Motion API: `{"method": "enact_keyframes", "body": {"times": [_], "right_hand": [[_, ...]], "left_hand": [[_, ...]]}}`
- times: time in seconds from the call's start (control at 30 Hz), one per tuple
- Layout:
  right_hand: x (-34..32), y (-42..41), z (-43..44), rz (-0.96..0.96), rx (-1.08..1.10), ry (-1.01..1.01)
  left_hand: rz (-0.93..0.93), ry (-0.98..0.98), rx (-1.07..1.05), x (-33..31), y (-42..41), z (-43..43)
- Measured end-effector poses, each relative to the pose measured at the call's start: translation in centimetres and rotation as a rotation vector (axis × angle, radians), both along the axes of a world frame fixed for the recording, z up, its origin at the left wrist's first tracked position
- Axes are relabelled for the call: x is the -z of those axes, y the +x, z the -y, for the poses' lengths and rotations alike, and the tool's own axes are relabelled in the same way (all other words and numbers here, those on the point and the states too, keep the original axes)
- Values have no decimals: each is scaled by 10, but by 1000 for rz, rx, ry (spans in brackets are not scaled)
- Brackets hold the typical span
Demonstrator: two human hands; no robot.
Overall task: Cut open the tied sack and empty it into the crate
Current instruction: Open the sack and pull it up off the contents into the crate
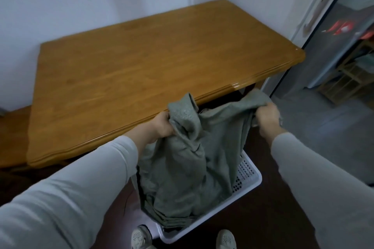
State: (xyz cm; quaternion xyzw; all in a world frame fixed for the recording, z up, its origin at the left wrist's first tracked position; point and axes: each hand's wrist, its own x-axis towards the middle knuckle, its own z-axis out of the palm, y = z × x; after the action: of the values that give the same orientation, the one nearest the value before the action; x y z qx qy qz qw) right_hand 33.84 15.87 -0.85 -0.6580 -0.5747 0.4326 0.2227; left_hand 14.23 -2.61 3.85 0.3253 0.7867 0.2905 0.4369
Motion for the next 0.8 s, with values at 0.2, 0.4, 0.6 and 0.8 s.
{"method": "enact_keyframes", "body": {"times": [0.2,0.4,0.6,0.8], "right_hand": [[-40,21,1,-67,166,123],[-64,40,-13,-158,272,187],[-79,66,-19,-231,333,261],[-51,92,-8,-163,230,98]], "left_hand": [[35,92,-96,-7,15,-20],[175,283,-195,-34,41,-51],[247,361,-227,-54,64,-76],[328,316,-203,-37,82,-83]]}}
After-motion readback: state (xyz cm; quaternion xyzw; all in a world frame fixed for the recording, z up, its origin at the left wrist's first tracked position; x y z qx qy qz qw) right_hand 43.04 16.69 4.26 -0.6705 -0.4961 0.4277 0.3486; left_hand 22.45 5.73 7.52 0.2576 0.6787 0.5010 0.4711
